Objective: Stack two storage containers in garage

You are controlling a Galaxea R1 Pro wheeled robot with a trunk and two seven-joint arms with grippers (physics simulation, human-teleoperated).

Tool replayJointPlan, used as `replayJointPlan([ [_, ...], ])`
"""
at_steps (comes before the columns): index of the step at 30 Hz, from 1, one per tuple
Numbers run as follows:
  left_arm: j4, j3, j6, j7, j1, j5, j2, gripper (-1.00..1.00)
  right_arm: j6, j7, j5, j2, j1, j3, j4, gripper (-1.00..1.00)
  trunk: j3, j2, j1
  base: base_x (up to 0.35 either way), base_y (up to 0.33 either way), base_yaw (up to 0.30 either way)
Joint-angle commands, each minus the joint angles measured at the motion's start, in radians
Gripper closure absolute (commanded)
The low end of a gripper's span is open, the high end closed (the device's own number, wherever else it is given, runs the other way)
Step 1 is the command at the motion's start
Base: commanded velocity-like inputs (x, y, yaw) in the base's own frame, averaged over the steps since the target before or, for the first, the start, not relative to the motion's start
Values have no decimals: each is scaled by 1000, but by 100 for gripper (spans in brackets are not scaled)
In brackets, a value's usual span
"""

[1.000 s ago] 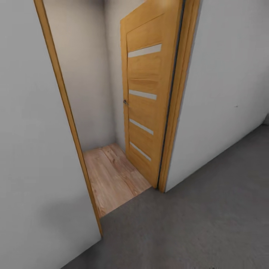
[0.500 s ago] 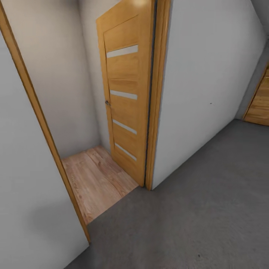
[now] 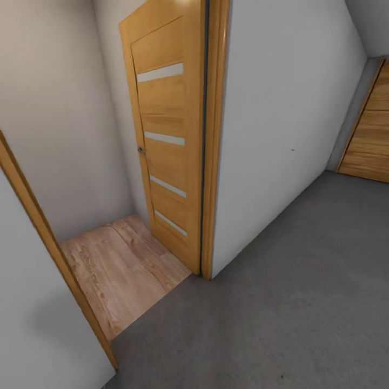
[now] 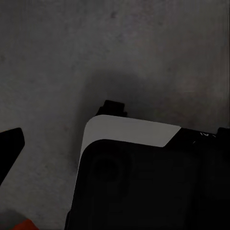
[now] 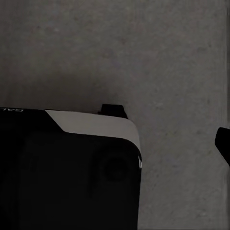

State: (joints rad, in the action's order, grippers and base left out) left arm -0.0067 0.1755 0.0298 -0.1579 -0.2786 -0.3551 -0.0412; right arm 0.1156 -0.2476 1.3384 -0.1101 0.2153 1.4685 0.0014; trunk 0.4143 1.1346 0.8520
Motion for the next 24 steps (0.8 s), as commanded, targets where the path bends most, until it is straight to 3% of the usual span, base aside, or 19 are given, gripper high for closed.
replayJointPlan([
  [1,1,9,3,-3,-1,-9,0,-100,3,-2,10,0,0,9,0,-100,1,1,1,315,-92,-2],
  [11,1,9,14,-3,-1,-13,2,-100,1,-3,10,0,0,8,0,-100,1,1,1,296,-80,0],
  [24,1,4,16,-7,-1,-19,2,-100,-5,-2,12,-2,0,9,0,-100,1,1,1,22,-4,0],
])
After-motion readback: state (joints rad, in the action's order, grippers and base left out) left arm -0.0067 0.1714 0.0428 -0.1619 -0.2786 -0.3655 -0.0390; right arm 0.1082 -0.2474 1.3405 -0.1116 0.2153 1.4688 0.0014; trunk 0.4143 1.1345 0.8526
